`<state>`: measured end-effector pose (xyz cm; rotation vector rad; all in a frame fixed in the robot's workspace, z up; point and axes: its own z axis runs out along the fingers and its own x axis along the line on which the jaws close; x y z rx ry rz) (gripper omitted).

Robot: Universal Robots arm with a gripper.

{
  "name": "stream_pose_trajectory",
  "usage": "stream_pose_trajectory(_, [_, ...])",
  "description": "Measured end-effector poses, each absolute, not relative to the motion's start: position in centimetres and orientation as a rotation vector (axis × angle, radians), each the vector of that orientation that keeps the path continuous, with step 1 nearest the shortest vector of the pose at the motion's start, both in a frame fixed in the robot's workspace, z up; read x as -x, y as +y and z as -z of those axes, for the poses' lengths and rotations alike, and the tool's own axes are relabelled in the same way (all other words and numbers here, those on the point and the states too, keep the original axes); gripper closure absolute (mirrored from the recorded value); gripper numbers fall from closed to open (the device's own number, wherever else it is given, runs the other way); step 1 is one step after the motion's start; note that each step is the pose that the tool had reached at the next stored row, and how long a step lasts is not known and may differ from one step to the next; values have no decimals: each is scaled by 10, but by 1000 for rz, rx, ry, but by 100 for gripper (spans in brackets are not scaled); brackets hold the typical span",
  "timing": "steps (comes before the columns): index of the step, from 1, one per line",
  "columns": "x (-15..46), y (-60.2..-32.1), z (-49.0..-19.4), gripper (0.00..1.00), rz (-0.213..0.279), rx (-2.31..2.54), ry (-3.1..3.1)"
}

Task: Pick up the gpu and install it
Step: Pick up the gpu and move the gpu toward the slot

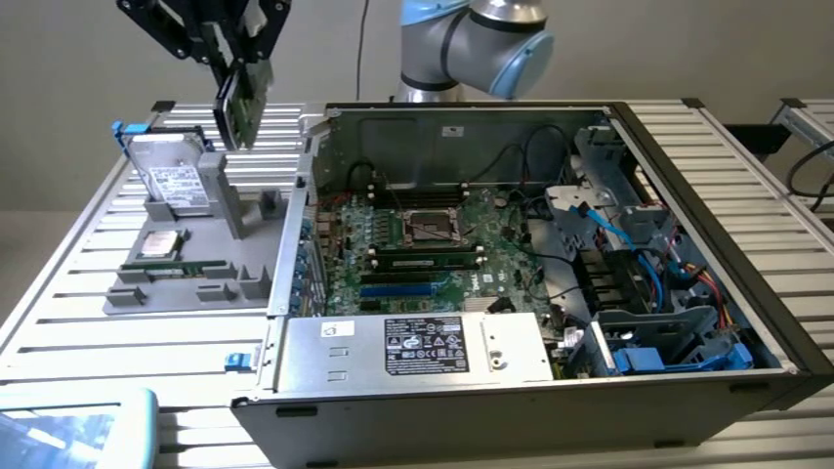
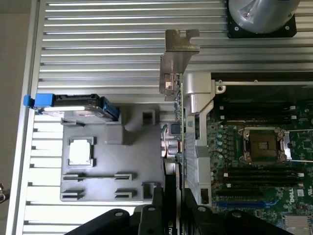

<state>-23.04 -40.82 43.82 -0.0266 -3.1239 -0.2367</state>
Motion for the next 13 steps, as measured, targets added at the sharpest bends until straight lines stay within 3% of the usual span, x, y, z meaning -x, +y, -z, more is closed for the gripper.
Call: stream_pose_trajectory(13, [173, -409, -445, 73, 240, 27, -3118])
